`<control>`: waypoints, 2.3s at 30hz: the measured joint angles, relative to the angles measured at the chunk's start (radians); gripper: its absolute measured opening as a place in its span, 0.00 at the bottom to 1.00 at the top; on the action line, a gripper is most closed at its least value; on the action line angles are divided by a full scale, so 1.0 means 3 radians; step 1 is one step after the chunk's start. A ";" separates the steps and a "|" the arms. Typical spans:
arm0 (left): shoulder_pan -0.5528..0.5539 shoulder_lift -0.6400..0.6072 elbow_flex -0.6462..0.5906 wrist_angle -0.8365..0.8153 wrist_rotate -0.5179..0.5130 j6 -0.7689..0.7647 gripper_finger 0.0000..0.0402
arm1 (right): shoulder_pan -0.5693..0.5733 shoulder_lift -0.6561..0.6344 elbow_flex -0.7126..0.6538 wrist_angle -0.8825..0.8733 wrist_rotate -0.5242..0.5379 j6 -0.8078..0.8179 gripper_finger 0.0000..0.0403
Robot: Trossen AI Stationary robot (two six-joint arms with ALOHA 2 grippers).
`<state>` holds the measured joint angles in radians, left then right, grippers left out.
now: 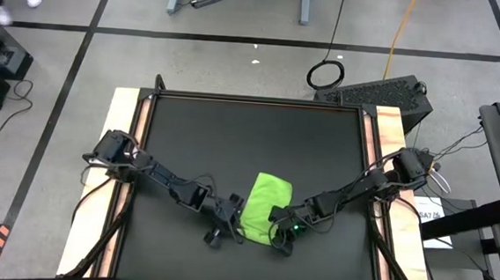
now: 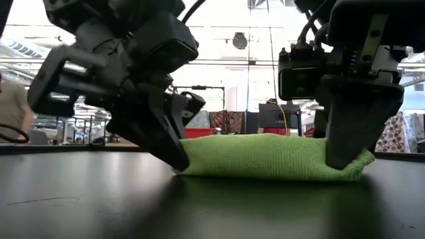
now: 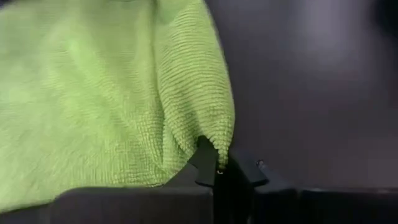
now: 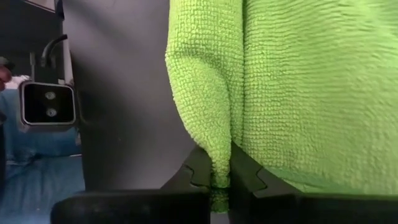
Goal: Roll towel into tight, uniform cylinder
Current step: Roll the green towel
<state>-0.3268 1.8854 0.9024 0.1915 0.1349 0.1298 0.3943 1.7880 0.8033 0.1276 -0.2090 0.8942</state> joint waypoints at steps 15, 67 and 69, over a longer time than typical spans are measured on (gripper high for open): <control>0.0716 0.0000 0.0067 -0.0186 0.1679 -0.0956 0.01 | 0.0092 -0.0623 -0.0002 -0.0887 0.0619 -0.0343 0.38; 0.1859 0.0305 0.0221 -0.0314 0.2572 -0.2075 0.03 | -0.1797 -0.0088 0.0016 -0.0524 0.0760 -0.2552 0.12; 0.1905 0.0351 0.0225 -0.0315 0.2664 -0.2098 0.03 | -0.1856 -0.0118 0.0010 -0.0535 0.0763 -0.2630 0.13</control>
<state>0.2447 1.9907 0.9699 0.0969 0.9340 -0.4995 -0.1626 1.7525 0.8064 -0.0329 0.0199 0.1052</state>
